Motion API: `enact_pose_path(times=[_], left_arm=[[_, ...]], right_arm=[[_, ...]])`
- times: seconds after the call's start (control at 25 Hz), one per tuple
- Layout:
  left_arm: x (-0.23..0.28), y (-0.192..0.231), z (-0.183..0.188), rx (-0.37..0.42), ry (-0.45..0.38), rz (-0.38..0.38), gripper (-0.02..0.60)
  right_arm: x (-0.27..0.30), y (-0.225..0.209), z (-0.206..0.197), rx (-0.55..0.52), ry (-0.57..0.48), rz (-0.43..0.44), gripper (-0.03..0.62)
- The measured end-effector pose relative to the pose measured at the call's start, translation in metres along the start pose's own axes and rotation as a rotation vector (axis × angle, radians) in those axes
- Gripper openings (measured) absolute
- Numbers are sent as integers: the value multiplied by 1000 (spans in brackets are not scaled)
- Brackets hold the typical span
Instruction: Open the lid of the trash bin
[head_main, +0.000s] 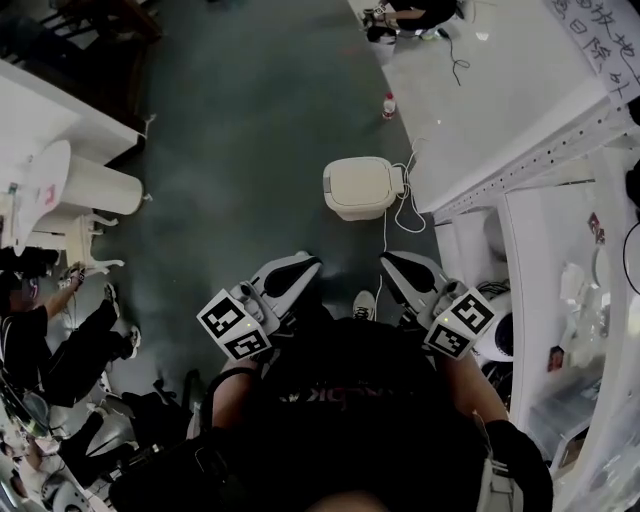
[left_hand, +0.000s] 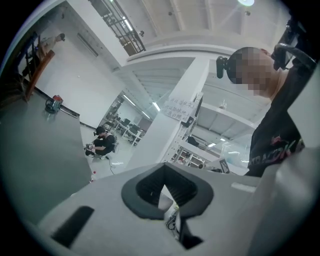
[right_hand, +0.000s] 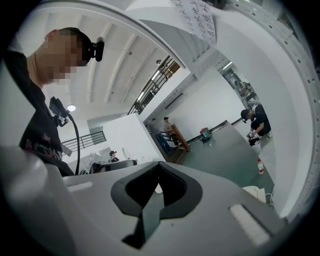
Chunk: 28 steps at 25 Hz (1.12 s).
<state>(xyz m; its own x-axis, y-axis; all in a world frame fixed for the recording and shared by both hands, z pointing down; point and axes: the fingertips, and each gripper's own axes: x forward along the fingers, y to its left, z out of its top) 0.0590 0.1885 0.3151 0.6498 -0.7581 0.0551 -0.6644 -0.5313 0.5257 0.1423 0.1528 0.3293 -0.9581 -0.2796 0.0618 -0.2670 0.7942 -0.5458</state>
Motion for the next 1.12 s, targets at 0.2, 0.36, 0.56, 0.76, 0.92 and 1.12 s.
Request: enact_pose_path(times=[0.2,0.36,0.56,0.76,0.92,1.12], left_arm=[[-6,43,23,-6,28,-42,0],[-8,85,40,-1,71,-80,0],[-3,141,56,5,117,-117,0],[-3,191,62,4,151,-146,0],[-3,220,57,-5,201,-191,0],[1,260,44,6,250,-207,0]], right_arm=[[38,-9,11,5,-37,-72,8],[68,-16,21,13,-60,-144,8],[101,-31,27,28,-89,-236,8],[127,-40,24,39,-106,-314,8],[142,-43,23,36,-118,-396,8],[158,-41,23,6,-128,-462,8]])
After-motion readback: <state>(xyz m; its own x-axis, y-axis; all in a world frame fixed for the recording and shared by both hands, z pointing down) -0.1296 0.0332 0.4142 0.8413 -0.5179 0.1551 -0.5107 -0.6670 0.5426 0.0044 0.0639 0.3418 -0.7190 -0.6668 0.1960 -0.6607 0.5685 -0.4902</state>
